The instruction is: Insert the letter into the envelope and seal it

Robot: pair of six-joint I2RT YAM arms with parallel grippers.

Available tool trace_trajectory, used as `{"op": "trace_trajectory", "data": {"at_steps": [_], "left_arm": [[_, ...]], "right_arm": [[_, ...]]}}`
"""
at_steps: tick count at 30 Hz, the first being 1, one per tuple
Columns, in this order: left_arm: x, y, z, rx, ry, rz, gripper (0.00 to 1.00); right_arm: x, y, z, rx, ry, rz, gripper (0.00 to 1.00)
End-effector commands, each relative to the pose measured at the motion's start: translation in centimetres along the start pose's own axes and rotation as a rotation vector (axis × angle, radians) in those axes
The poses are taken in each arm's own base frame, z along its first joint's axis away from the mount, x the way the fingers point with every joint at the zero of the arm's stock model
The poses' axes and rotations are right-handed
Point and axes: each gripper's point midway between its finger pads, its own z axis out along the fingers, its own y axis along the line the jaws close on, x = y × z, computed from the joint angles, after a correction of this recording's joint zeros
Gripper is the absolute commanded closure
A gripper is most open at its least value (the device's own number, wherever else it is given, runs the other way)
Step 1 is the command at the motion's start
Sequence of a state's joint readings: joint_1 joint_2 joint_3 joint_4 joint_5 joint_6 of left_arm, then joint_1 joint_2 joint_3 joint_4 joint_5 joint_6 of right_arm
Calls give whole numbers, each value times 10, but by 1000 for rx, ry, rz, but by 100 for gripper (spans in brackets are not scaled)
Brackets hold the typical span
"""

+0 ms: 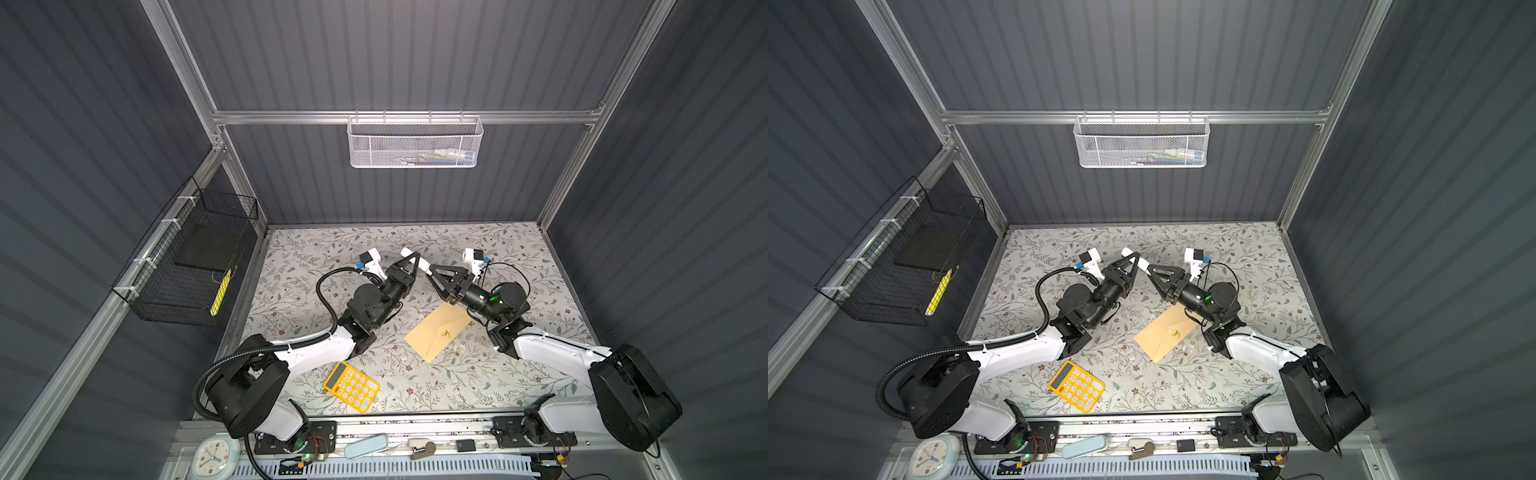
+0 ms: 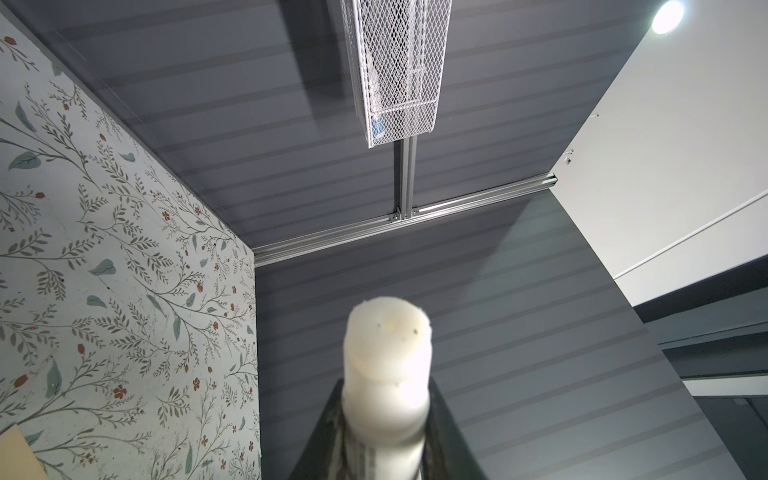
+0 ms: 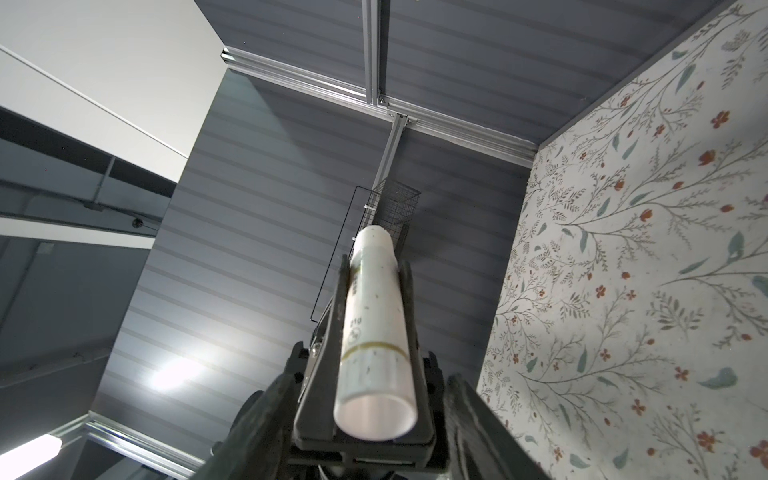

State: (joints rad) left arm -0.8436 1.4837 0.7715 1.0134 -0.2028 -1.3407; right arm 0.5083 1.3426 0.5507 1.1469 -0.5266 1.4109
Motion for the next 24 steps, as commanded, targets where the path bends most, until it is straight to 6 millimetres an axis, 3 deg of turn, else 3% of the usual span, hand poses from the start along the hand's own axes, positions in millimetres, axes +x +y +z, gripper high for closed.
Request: {"op": "trace_trajectory", "data": {"at_steps": [1, 13, 24], "left_arm": [[-4, -21, 4, 60, -21, -15, 100], [-1, -14, 3, 37, -9, -6, 100], [7, -4, 2, -18, 25, 1, 100]], "right_arm": [[0, 20, 4, -65, 16, -30, 49], [1, 15, 8, -51, 31, -22, 70], [6, 9, 7, 5, 63, -62, 80]]}}
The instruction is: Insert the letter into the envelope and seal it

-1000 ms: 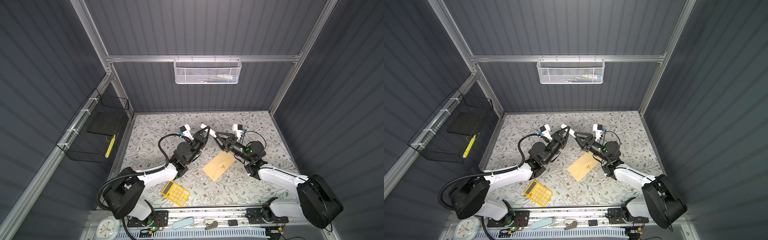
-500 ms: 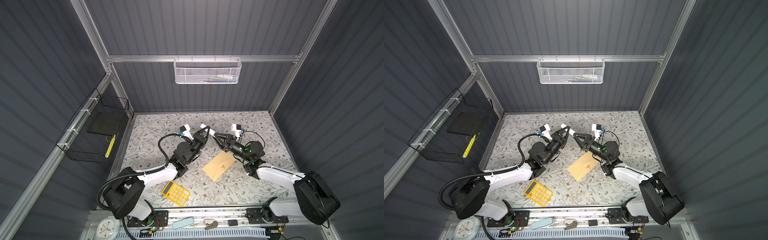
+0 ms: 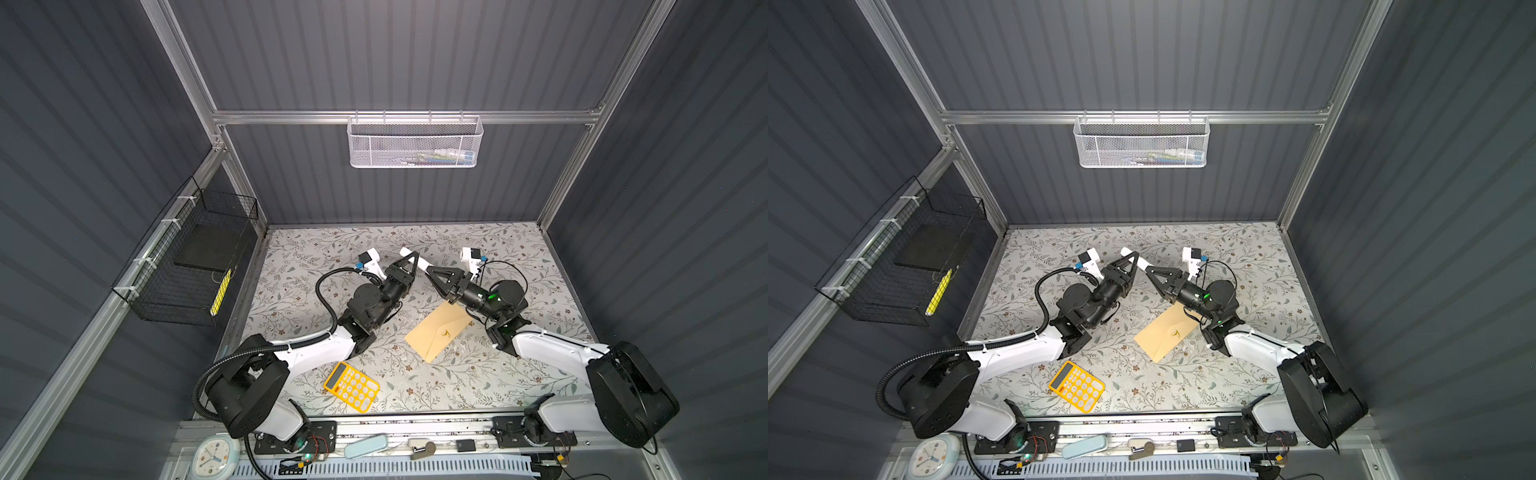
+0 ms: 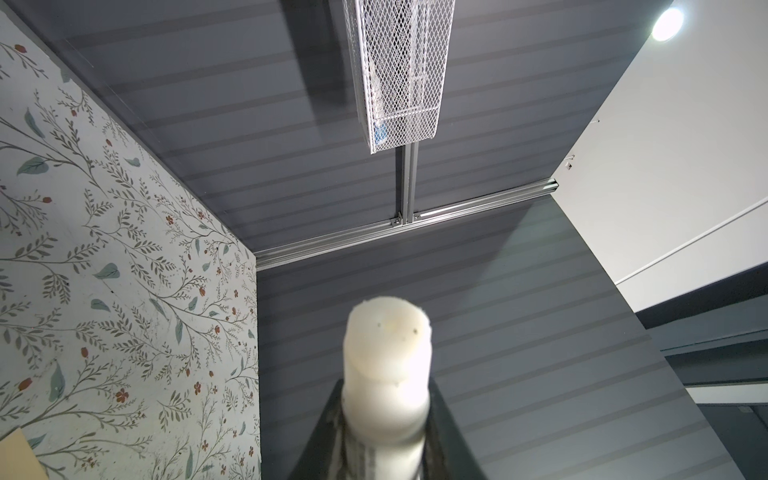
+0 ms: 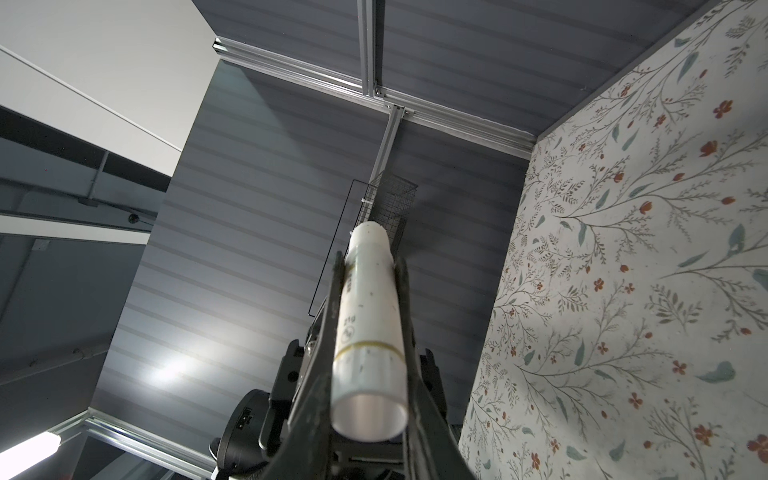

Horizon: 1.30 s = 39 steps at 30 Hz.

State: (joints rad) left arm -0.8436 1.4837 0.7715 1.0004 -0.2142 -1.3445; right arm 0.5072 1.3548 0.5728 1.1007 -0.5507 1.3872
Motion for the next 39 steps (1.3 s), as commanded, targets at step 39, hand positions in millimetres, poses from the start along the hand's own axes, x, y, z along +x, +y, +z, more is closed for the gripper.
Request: {"op": "trace_trajectory", "data": {"at_steps": [39], "left_arm": [[34, 2, 17, -308, 238, 126, 100]], "right_arm": [[21, -11, -24, 720, 332, -1403, 73]]}}
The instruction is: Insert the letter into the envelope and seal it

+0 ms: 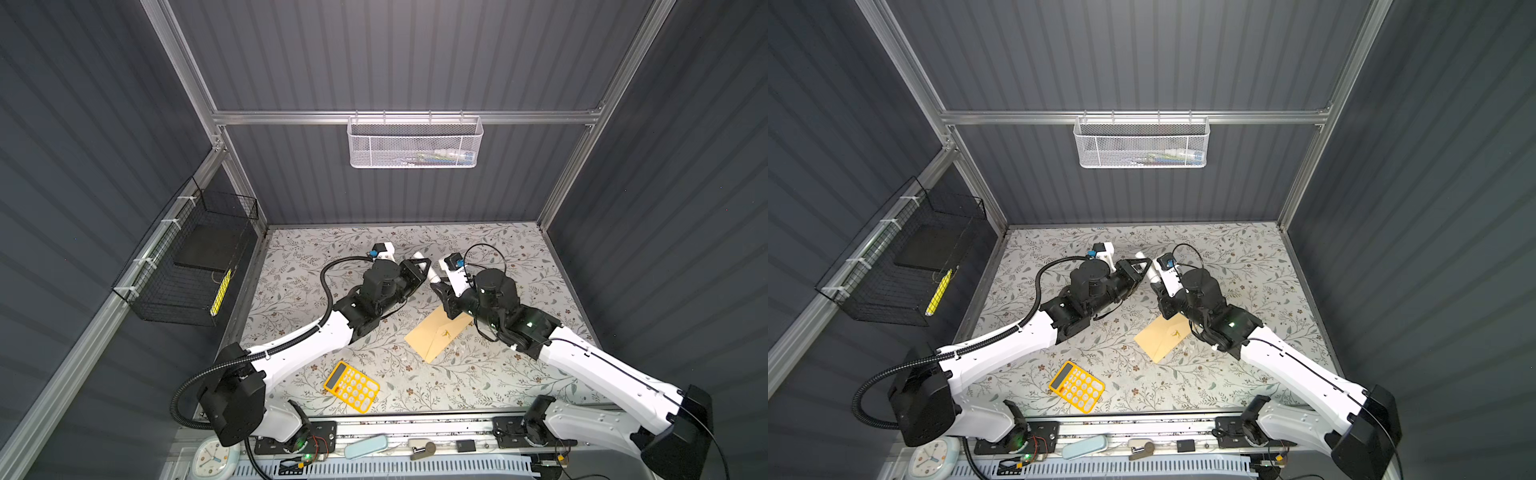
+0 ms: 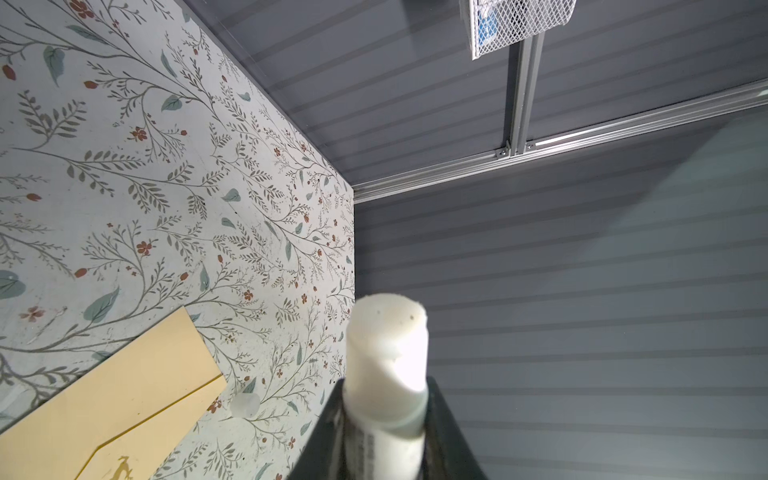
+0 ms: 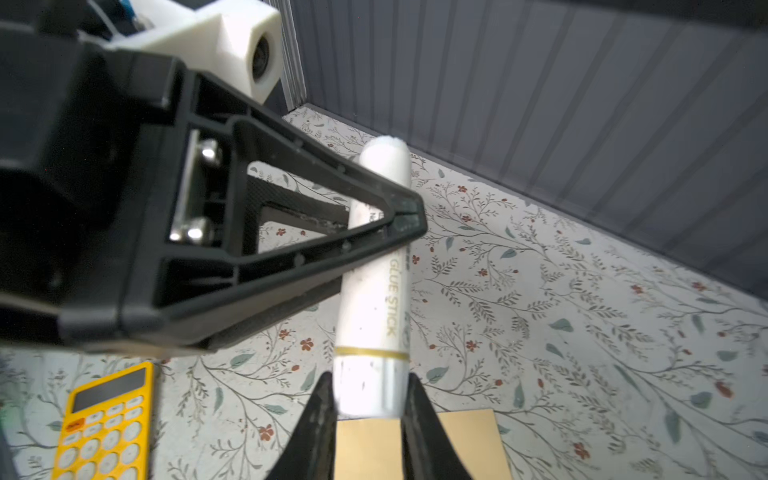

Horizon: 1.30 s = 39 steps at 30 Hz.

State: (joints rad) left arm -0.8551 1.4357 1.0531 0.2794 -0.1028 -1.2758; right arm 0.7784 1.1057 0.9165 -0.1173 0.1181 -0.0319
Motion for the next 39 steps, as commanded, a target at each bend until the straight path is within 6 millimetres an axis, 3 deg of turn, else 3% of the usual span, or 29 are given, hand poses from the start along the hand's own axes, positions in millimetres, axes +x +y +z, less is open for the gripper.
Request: {"op": "trace_trajectory", "data": {"at_steps": [1, 7, 8, 10, 12, 16, 23, 28, 39], "left_arm": [[0, -15, 6, 37, 16, 20, 100], [1, -15, 5, 39, 19, 18, 100], [1, -15, 5, 38, 19, 18, 100], [0, -14, 4, 39, 19, 16, 100], [-5, -13, 0, 46, 3, 9, 100], [-14, -8, -6, 46, -19, -1, 100], [-26, -8, -13, 108, -64, -4, 100], [-28, -13, -17, 154, -79, 9, 100], [-28, -24, -20, 240, -92, 26, 100]], "right_arm": [[-1, 12, 1, 19, 12, -193, 71], [-10, 8, 4, 77, -37, -220, 62], [-12, 7, 2, 83, -50, -218, 58], [-11, 5, 3, 98, -55, -203, 35], [-21, -3, -13, 128, -96, -154, 20], [-21, -5, -36, 107, -137, -76, 1], [-16, -6, -75, 20, -194, 136, 1], [-26, -18, -95, -26, -215, 335, 1], [-41, -47, -113, -108, -319, 700, 1]]}}
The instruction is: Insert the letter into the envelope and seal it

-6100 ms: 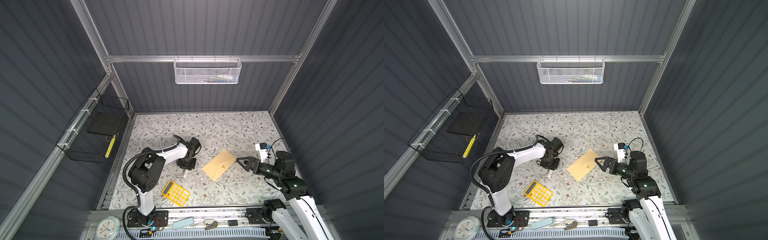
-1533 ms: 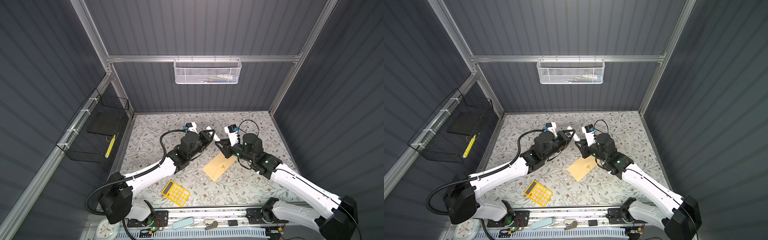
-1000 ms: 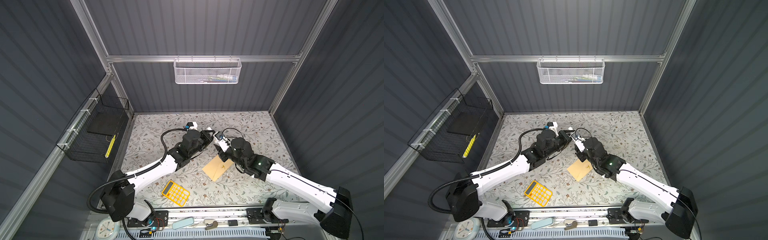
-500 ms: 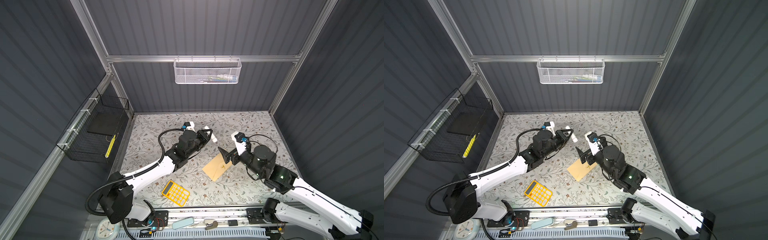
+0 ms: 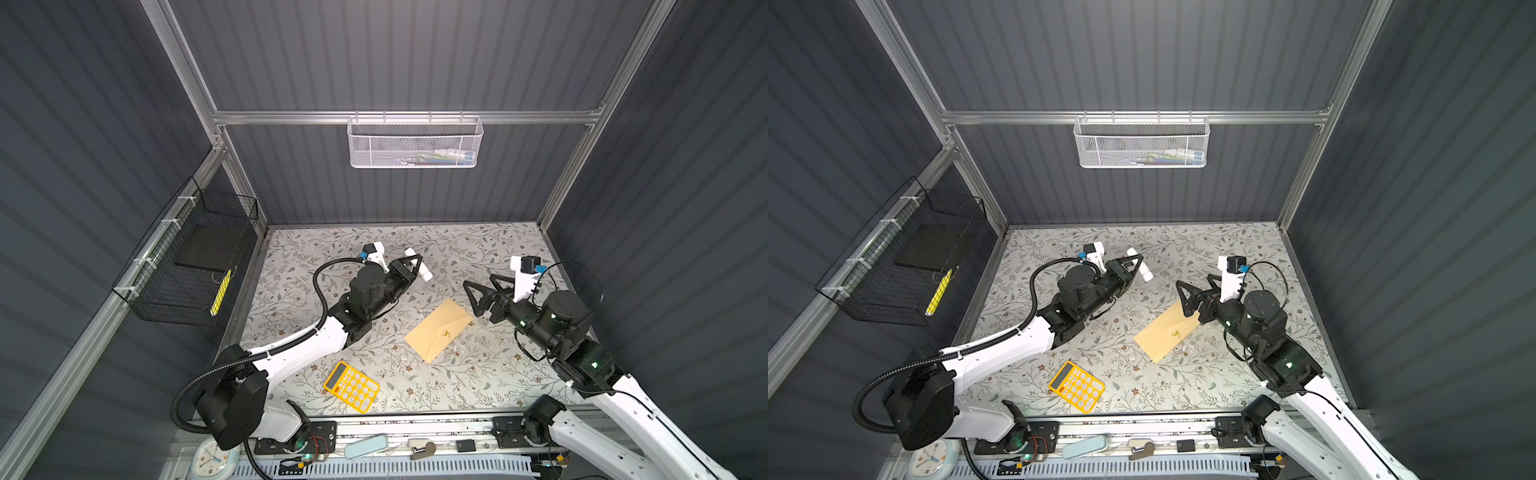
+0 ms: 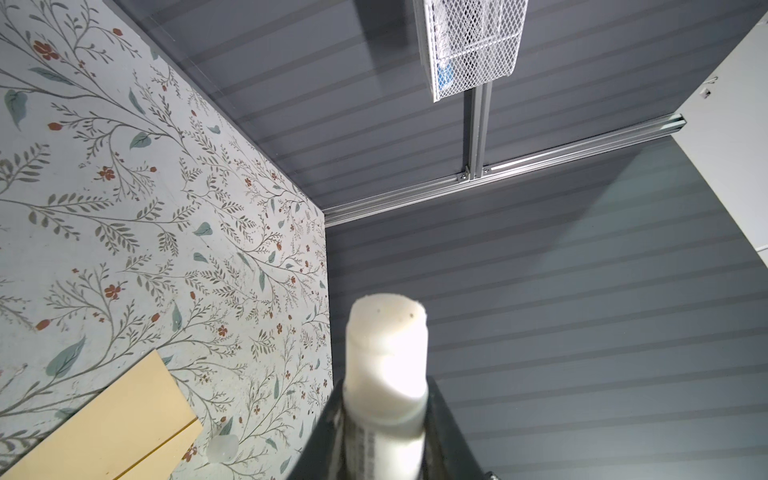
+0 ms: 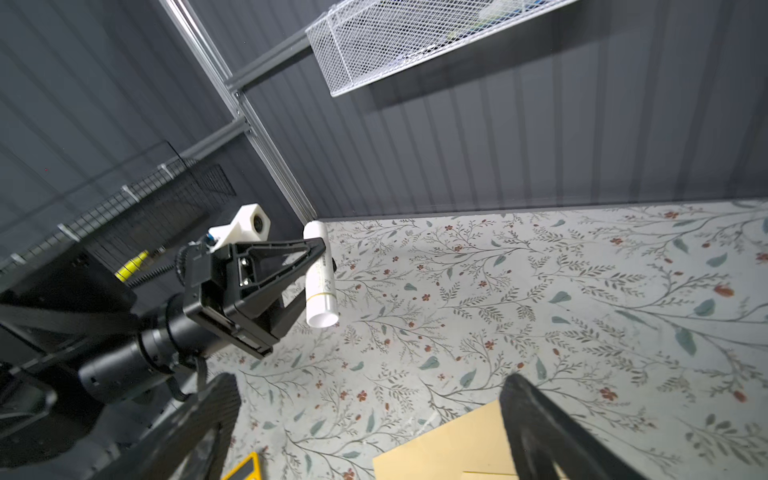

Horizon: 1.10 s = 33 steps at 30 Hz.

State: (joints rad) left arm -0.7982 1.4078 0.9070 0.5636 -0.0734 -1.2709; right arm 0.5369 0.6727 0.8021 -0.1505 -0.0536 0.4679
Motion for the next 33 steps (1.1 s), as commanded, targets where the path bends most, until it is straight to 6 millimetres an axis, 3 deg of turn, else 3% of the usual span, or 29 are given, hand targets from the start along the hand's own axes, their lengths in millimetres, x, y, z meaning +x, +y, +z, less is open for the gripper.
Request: {"op": "trace_trajectory", "data": {"at_steps": [1, 7, 11, 21, 26, 33], "left_arm": [[-5, -26, -6, 98, -14, 34, 100], [-6, -37, -6, 161, -19, 51, 100], [-7, -43, -8, 198, -29, 52, 100], [-7, -50, -4, 271, -39, 42, 100], [-5, -55, -2, 304, -31, 38, 100], [-8, -57, -4, 300, -41, 54, 100]], "right_arm": [[-7, 13, -2, -109, -9, 180, 1], [-17, 16, 2, -299, -101, 449, 1], [-17, 8, 11, -402, -172, 628, 1], [-9, 26, 35, -638, -114, 765, 2], [-6, 47, 54, -758, -39, 795, 11], [4, 66, 73, -823, 23, 822, 14]]}}
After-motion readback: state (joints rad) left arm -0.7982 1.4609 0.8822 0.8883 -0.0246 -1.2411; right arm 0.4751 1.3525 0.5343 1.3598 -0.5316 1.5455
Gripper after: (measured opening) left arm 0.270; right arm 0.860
